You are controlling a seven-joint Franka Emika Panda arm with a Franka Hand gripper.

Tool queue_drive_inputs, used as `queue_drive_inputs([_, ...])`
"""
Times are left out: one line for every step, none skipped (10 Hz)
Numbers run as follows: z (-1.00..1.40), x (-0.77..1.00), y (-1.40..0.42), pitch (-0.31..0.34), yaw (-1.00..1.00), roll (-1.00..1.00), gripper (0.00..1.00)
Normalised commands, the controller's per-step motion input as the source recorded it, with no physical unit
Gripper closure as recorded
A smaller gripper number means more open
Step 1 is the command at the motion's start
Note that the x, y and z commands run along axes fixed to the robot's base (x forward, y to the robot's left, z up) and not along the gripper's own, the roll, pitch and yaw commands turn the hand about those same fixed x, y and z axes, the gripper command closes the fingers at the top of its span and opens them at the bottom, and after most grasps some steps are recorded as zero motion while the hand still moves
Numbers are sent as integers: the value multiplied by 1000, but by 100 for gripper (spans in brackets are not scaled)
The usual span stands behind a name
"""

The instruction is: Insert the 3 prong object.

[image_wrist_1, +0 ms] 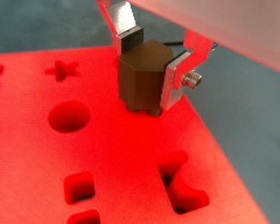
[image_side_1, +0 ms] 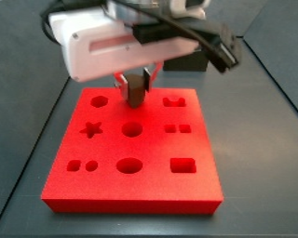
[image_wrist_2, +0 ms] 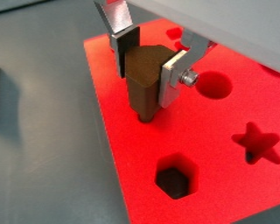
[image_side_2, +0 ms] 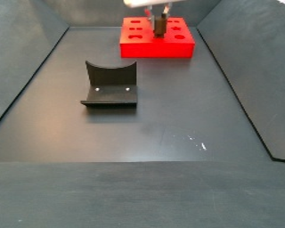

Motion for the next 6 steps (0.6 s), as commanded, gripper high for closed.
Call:
queue_drive_inputs([-491,311,-106,357,-160,0,100])
queue_drive_inputs([-483,186,0,331,-166,-77,100])
queue_drive_inputs([-429,94,0,324,-111,-167,100])
queue_drive_inputs([-143,46,0,161,-14,-49,100])
queue_drive_inputs([-131,6,0,-49,0,0,100])
queue_drive_inputs([-443,-11,154,-219,0,-296,100])
